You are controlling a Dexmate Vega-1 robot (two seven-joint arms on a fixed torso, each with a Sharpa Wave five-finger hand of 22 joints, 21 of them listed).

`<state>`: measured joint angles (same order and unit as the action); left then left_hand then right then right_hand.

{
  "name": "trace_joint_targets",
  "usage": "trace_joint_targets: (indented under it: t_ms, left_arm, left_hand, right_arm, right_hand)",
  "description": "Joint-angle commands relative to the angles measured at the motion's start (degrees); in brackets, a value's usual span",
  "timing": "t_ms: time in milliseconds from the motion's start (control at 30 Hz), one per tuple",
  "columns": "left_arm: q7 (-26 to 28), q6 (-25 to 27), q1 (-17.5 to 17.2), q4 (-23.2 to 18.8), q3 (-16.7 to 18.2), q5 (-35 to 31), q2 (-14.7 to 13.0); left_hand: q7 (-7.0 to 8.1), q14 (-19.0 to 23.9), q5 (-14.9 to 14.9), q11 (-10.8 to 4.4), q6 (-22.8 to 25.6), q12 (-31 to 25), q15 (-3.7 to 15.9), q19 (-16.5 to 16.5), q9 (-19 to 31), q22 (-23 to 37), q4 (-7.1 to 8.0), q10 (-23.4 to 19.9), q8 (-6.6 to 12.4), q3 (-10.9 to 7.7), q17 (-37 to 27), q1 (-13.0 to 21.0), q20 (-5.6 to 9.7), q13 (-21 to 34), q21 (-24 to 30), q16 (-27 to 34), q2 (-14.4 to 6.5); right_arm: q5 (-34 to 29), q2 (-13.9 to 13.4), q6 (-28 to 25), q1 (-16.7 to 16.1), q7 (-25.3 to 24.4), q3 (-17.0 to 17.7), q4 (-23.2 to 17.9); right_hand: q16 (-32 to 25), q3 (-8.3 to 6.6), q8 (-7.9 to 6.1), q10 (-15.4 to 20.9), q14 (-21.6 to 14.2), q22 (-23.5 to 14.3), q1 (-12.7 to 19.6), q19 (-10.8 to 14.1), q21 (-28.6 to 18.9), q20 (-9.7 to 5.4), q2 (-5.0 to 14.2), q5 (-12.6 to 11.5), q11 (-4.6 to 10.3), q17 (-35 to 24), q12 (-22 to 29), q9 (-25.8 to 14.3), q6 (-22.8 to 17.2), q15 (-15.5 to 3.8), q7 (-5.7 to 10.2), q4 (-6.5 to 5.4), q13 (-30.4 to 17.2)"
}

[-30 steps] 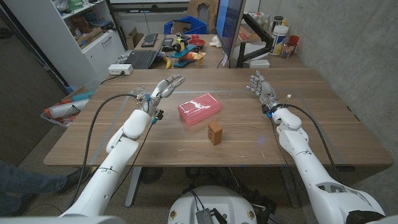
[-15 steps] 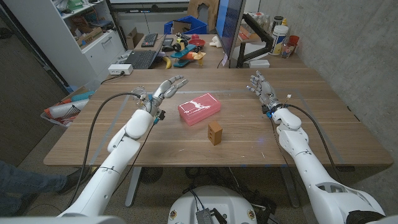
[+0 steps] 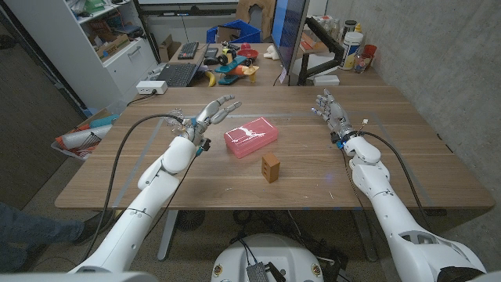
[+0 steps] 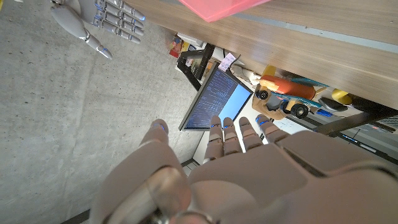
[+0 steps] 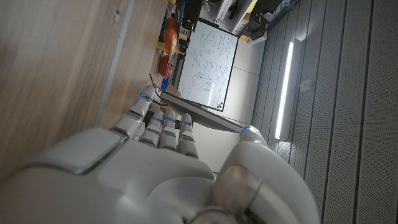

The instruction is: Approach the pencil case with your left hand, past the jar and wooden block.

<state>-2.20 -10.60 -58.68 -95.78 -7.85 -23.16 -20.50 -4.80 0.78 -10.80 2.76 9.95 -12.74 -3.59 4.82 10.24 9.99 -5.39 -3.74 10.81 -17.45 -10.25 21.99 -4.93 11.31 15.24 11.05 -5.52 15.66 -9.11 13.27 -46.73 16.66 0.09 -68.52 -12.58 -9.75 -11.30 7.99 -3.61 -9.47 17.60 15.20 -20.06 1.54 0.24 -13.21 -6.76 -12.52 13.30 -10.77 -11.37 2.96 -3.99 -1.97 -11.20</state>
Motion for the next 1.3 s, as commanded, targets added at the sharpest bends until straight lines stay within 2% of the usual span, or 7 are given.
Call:
trace_joint_targets:
  t_ms: [33, 1300]
  left_arm:
    - [1.0, 0.3, 0.7, 0.1, -1.6, -2.2, -0.4]
    - [2.4, 0.3, 2.5, 0.1, -5.8, -8.3, -2.6]
  left_hand:
    - [0.16, -0.2, 0.1, 0.07, 0.4, 0.1, -0.29, 0.2, 0.2, 0.2, -0.42, -0.5, 0.25, -0.15, -0.1, 0.6, 0.25, 0.3, -0.1, -0.2, -0.1]
    - [0.27, 0.5, 0.1, -0.59, 1.5, -0.2, -0.18, -0.1, 0.2, 0.2, -1.10, -1.4, 0.49, -0.54, -0.1, 1.1, 0.32, 0.3, -0.9, 0.0, -0.3]
  right_arm:
    - [0.3, -0.2, 0.3, 0.0, 0.3, 0.2, 0.3]
    - [0.7, 0.4, 1.7, 0.5, 0.8, 0.3, 1.8]
  right_hand:
    - [0.0, -0.08, -0.07, 0.5, -0.4, -0.2, -0.2, 0.6, 0.2, -0.15, 0.37, -0.2, 0.26, -0.1, -0.3, -0.1, -0.4, -0.11, 0.21, 0.33, -0.2]
    - [-0.1, 0.00, -0.09, 0.9, -0.7, -0.2, -0.3, 1.1, 1.1, -0.09, 0.57, -0.2, 0.34, -0.1, -0.6, -0.1, -0.5, -0.27, 0.16, 0.50, -0.2]
